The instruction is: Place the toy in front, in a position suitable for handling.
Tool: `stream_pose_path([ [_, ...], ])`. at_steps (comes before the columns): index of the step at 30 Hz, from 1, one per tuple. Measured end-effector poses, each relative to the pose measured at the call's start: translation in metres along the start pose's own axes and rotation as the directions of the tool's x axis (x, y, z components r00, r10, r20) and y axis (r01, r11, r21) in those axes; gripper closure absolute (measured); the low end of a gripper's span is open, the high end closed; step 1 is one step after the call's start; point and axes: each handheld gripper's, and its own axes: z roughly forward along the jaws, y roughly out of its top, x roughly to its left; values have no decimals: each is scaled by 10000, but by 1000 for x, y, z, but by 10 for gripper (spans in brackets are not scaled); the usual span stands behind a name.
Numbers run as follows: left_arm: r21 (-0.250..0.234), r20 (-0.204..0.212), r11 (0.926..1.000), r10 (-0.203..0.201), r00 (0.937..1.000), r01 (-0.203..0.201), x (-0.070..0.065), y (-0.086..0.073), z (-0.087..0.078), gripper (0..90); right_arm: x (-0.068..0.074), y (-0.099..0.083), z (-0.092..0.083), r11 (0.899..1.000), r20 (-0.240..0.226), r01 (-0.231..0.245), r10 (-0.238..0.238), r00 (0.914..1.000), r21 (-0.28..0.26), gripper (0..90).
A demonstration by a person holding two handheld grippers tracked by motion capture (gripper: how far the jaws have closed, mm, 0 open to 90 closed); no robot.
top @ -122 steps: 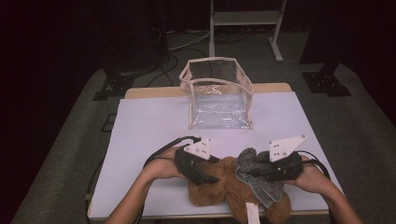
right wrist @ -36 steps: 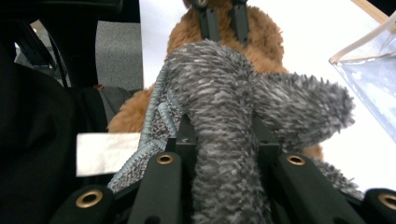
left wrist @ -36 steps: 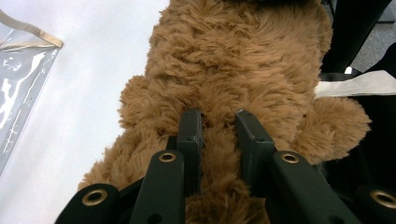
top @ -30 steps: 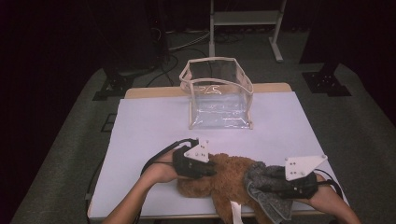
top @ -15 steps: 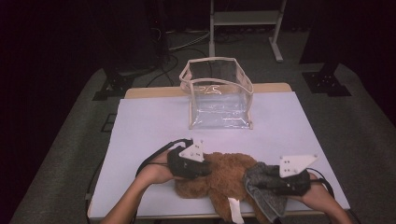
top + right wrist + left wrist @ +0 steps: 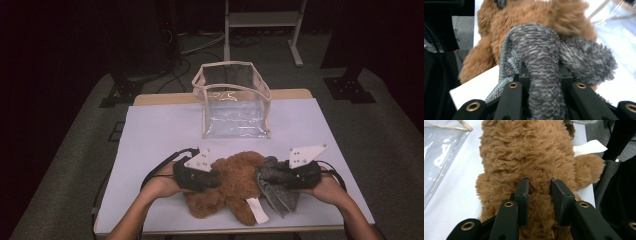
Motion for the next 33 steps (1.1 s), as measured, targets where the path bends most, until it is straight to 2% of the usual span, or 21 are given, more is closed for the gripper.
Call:
stream_pose_path([
  [3, 89, 34, 9999, 112, 9999, -112, -1, 3, 2, 680, 1, -8, -6, 9999, -31, -128, 128, 9999, -47, 717],
  [4, 58, 38, 10000, 74, 10000, -74, -1, 3, 3, 680, 2, -9, -17, 9988, -58, -197, 194, 9998, -453, 717],
  [7, 84, 100, 9999, 126, 9999, -127, -1, 5, 4, 680, 5, 6, -32, 9962, 7, 142, -142, 9999, -862, 717],
  [9, 75, 111, 9999, 128, 9999, -129, -2, 6, 5, 680, 6, 11, -34, 9952, 7, 284, -285, 9996, -933, 716],
  [10, 126, 101, 9997, 200, 9997, -201, -2, 6, 5, 680, 4, 30, -36, 9930, 57, 705, -703, 9975, -953, 717],
  [11, 94, 120, 9998, 164, 9998, -165, -3, 6, 5, 680, 4, 30, -36, 9930, 57, 705, -703, 9975, -953, 717],
  [12, 80, 143, 9998, 195, 9997, -197, -4, 6, 5, 680, 3, 36, -35, 9926, 53, 796, -794, 9968, -918, 716],
  [13, 100, 155, 9996, 247, 9996, -248, -5, 6, 5, 680, -2, 54, -28, 9909, 37, 1130, -1130, 9936, -725, 716],
  [16, 104, 219, 9994, 320, 9992, -323, -8, 6, 6, 680, -9, 73, -11, 9885, -196, 1471, -1479, 9888, -361, 716],
  [19, -2, 472, 9991, 435, 9979, -435, -12, 7, 9, 679, -14, 86, 4, 9879, -528, 1535, -1544, 9866, -202, 716],
  [21, -11, 453, 9987, 518, 9976, -518, -13, 7, 9, 678, -16, 91, 16, 9864, -736, 1624, -1601, 9844, 259, 716],
  [25, -160, 411, 9991, 408, 9983, -402, -14, 5, 7, 640, -19, 83, 31, 9835, -917, 1563, -1480, 9847, 913, 716],
  [26, -212, 378, 9991, 363, 9986, -355, -14, 5, 4, 640, -19, 83, 31, 9835, -917, 1563, -1480, 9847, 913, 716],
  [27, -251, 339, 9993, 290, 9990, -282, -15, 4, 1, 610, -20, 73, 31, 9870, -931, 1305, -1218, 9882, 937, 718],
  [33, -257, 42, 9990, 372, 9993, -371, -25, 0, -14, 550, -18, 59, 26, 9917, -839, 1068, -1007, 9914, 716, 718],
])
